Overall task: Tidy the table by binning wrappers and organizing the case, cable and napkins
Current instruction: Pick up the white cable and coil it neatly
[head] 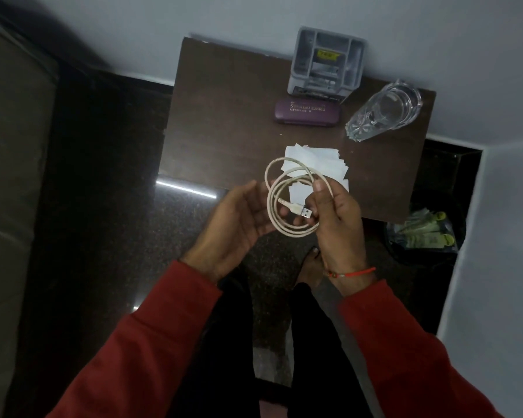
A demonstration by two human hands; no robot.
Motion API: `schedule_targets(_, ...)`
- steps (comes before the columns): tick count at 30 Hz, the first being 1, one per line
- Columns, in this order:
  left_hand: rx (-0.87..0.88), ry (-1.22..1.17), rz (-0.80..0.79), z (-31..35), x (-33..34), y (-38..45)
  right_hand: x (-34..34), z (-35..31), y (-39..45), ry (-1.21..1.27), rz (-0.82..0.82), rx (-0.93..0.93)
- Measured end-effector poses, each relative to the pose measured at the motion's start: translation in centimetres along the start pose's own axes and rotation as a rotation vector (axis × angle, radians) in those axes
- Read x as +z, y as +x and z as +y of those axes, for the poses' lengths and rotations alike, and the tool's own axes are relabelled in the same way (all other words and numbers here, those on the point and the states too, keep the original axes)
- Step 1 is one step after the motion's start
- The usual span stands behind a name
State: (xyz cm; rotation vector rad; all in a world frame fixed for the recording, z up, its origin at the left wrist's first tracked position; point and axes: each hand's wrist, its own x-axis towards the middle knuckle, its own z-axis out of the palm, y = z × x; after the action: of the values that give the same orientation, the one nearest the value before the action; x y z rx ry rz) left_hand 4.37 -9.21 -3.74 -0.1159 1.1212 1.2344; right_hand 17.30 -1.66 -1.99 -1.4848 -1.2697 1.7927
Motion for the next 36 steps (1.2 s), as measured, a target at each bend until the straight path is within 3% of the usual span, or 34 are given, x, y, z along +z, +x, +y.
schedule_targets(8,0.003,0.019,0.057,-0.4,0.4,0.8,0.2,1.3,-0.3,-0.099,-0.024,-0.041)
schedule_targets(13,0.157,0.492,0.044,-2.1,1.5,0.7,0.6,1.2,-0.4,-0.078,0.052,-0.050)
schedule_targets(18,0.247,0.716,0.062,-2.0,-0.2,0.5,0.1,1.3,-0.2,0.066,0.032,-0.009)
schedule_targets(23,0.191,0.582,-0.107,-1.7,-0.4,-0.5,0.5,0.7,0.3,0.386,0.052,0.132)
schedule_targets(27,0.162,0.515,-0.206,-2.1,-0.5,-1.3,0.5,0.3,0.5,0.460,0.066,0.151)
schedule_targets(33,0.250,0.207,-0.035,-1.6,-0.3,-1.5,0.2,0.0,0.2,0.477,-0.049,0.170)
schedule_targets(36,0.284,0.195,0.050,-1.0,0.1,-1.4,-0.3,-0.2,0.5,0.374,-0.074,0.154)
